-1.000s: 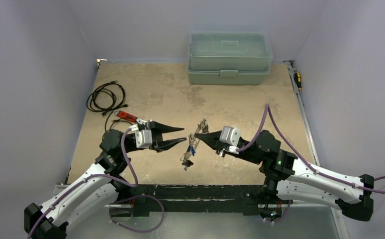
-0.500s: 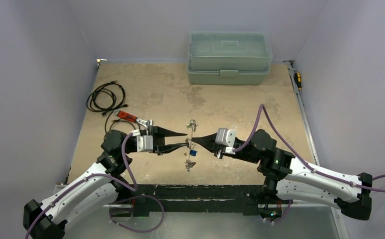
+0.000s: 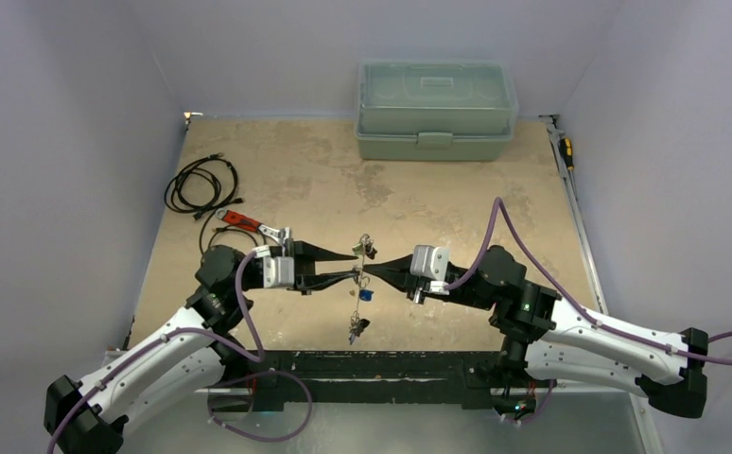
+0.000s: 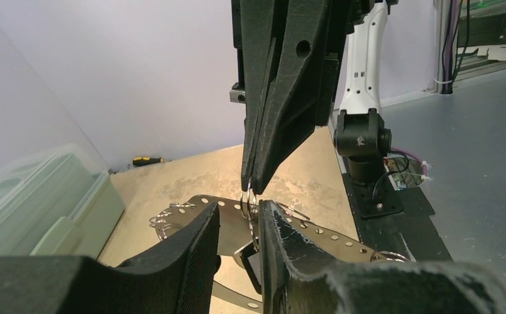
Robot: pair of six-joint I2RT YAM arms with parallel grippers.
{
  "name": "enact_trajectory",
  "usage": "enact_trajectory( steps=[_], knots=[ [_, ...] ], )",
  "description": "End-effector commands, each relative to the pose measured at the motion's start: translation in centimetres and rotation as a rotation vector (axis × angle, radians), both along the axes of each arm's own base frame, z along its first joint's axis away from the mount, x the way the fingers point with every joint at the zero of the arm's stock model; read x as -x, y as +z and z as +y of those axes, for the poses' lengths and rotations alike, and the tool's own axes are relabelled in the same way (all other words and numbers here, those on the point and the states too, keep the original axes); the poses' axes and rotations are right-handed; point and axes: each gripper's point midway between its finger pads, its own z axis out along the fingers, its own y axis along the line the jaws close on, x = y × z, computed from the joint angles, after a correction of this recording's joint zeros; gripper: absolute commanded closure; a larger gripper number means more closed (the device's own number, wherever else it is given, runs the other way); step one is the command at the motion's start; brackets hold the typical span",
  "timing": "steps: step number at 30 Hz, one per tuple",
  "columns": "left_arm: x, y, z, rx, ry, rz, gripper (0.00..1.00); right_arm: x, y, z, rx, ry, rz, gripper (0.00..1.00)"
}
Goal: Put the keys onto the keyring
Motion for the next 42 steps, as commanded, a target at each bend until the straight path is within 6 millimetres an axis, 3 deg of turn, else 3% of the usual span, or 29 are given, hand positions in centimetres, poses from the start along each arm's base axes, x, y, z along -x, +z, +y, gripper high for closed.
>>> enact_trajectory(
  steps=[1, 13, 27, 42],
  knots=[
    [0.44, 0.04, -0.18, -0.002, -0.025, -0.029, 0.73, 0.66, 5.75, -0.71, -0.153, 0.02, -0.06, 1.0],
    [0.71, -0.2, -0.39, -0.02, -0.048, -0.021, 0.67, 0.74, 6.33, -0.89, -0.173, 0.021, -0.068, 1.0],
    [0.74, -0.19, -0.62, -0.022, -0.058, -0.007, 0.76, 0.79, 6.11, -0.56, -0.17, 0.031, -0.067, 1.0],
    [0.79, 0.2, -0.55, -0.011, -0.057, -0.005, 0.72, 0.67, 5.51, -0.07, -0.152, 0.036, -0.06, 1.0]
  ],
)
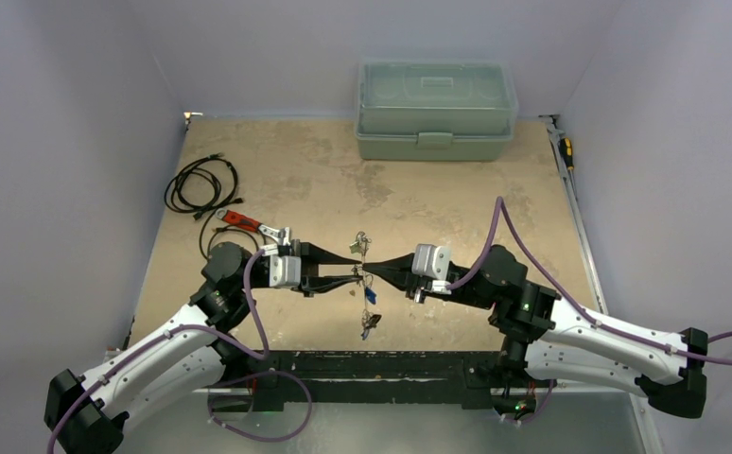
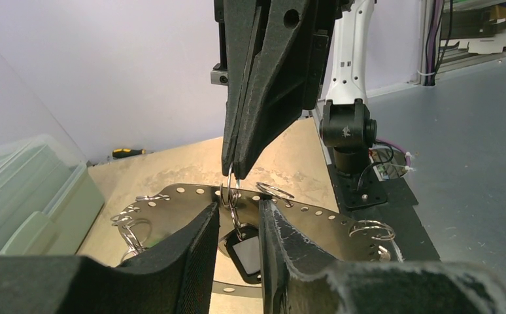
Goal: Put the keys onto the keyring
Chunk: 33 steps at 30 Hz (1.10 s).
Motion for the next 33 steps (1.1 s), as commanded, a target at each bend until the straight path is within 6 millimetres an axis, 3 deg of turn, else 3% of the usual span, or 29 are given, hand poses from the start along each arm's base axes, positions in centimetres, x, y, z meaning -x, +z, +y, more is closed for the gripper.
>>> enact_trajectory(
  steps=[1, 8, 13, 20, 26, 29, 33],
  knots=[
    [0.5, 1.6, 0.1, 0.032, -0.018, -0.04, 0.73, 0.4, 4.8, -0.2, -0.128, 0.02, -0.05, 1.0],
    [0.4, 1.7, 0.1, 0.038, -0.01, -0.041, 0.83, 0.4, 4.7, 0.0, -0.122, 0.022, -0.048, 1.0],
    [0.3, 1.8, 0.2, 0.041, 0.0, -0.047, 1.0, 0.4, 4.7, 0.0, -0.126, 0.025, -0.05, 1.0],
    [-1.1, 1.9, 0.4, 0.025, 0.082, -0.049, 1.0, 0.0, 4.2, -0.2, -0.103, -0.003, -0.029, 0.99],
    [-1.9, 1.4, 0.4, -0.004, 0.121, -0.035, 1.0, -0.8, 3.1, -1.0, 0.002, -0.062, 0.022, 0.56],
    [-2.1, 1.3, 0.4, -0.009, 0.129, -0.035, 1.0, -0.7, 2.9, -1.5, 0.063, -0.069, 0.029, 0.48],
    [-2.2, 1.1, 0.5, -0.02, 0.138, -0.033, 1.0, -0.6, 2.4, -1.5, 0.159, -0.057, 0.042, 0.45]
  ],
)
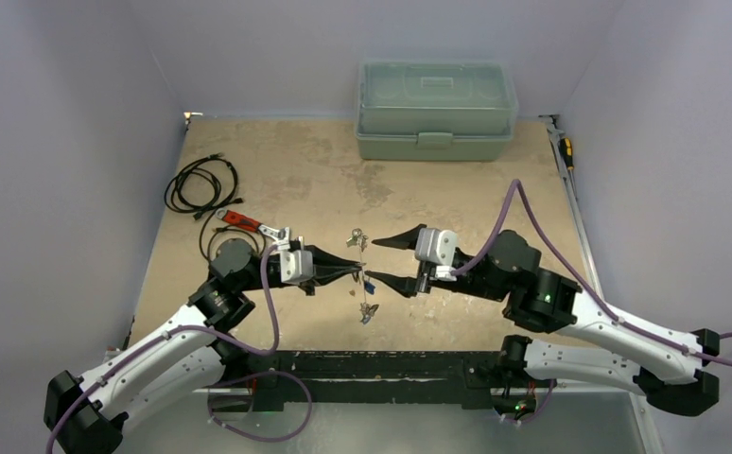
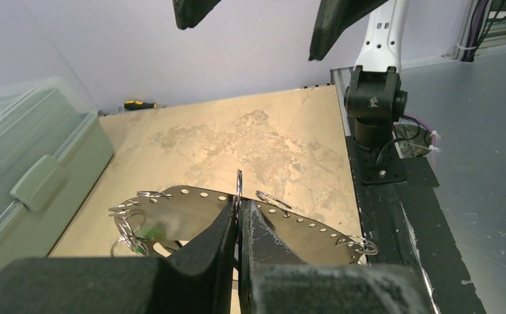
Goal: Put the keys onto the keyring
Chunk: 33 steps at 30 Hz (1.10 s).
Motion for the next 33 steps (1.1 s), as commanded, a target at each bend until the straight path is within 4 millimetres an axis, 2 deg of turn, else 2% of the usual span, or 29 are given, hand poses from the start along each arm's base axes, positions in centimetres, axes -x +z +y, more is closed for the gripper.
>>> enact_trajectory(
  steps=[1, 13, 24, 33],
  knots=[
    [-0.3, 3.5, 0.3, 0.056, 0.028, -0.096, 1.0, -0.3, -0.9, -0.4, 0.138, -0.014, 0.028, 0.45],
    [-0.1, 2.8, 0.4, 0.01, 0.02, -0.066, 1.0, -0.6, -2.0, 1.4, 0.352, 0.04, 0.058, 0.45],
    [0.5, 2.7, 0.4, 0.002, 0.001, -0.06, 1.0, -1.0, -2.9, 2.9, 0.409, 0.065, 0.046, 0.52],
    [0.7, 2.6, 0.4, -0.002, -0.007, -0.059, 1.0, -1.5, -4.7, 3.1, 0.482, 0.063, 0.049, 0.63]
  ],
)
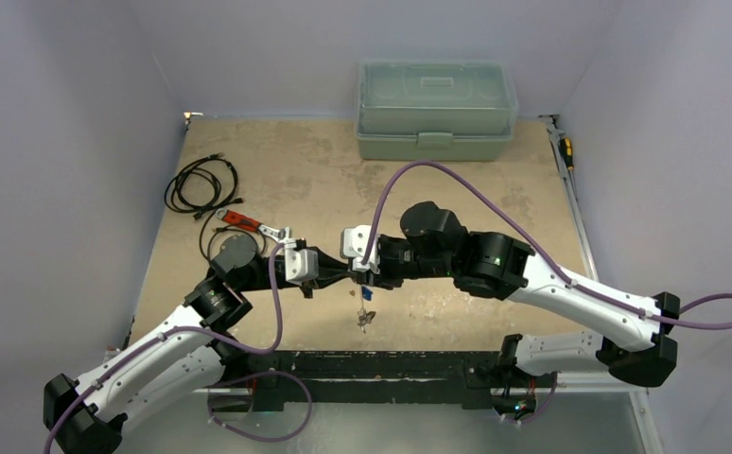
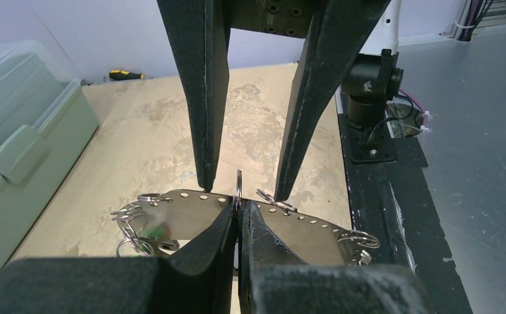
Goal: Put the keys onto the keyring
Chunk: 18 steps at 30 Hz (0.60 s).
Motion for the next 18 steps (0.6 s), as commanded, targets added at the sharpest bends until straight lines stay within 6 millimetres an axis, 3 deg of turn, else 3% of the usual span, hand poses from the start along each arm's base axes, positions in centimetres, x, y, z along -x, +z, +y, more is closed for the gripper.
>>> enact_trajectory(
  steps=[1, 18],
  knots=[
    [0.6, 4.0, 0.0, 0.076, -0.022, -0.111, 1.0, -0.2, 1.5, 0.0, -0.017, 0.01, -0.033, 0.64],
    [0.6, 4.0, 0.0, 0.073, -0.026, -0.115, 1.0, -1.1, -0.5, -0.8, 0.059, -0.03, -0.047, 0.84]
  ],
)
